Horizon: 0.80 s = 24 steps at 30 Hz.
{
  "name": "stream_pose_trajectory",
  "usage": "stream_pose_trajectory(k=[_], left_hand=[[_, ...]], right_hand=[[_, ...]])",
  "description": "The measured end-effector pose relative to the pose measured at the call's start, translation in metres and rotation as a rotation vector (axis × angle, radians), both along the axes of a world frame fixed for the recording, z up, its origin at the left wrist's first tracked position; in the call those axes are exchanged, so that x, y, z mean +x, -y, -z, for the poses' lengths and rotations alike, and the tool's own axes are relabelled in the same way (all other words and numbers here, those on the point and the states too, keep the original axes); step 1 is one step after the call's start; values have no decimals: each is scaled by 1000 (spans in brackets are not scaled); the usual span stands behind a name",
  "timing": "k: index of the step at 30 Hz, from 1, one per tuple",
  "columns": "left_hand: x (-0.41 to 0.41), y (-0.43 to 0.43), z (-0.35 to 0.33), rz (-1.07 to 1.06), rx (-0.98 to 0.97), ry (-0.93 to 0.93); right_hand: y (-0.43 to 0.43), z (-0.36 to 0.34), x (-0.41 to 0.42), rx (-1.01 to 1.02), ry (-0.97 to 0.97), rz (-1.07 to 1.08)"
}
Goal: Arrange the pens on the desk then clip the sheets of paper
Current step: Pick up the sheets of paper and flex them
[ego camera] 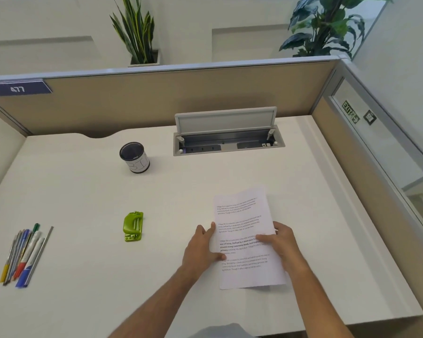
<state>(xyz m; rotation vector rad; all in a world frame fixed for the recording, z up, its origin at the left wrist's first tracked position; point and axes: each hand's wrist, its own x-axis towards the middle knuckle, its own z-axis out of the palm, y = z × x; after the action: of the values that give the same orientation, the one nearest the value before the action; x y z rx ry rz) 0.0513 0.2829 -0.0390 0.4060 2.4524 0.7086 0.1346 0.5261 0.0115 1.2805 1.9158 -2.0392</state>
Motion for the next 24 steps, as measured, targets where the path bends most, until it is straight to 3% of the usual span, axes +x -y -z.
stream_pose_trajectory(k=[4, 8, 13, 24], left_hand=[[0, -1, -4, -151, 142, 53], [-3, -6, -25, -403, 501, 152], [-17, 5, -72, -336, 894, 376], [-20, -11, -135, -299, 1050, 101]], right_hand=[[10, -14, 1, 224, -138, -102], [18, -34, 6, 172, -304, -144], [20, -59, 16, 153, -402, -82], [41, -89, 5, 246, -566, 137]])
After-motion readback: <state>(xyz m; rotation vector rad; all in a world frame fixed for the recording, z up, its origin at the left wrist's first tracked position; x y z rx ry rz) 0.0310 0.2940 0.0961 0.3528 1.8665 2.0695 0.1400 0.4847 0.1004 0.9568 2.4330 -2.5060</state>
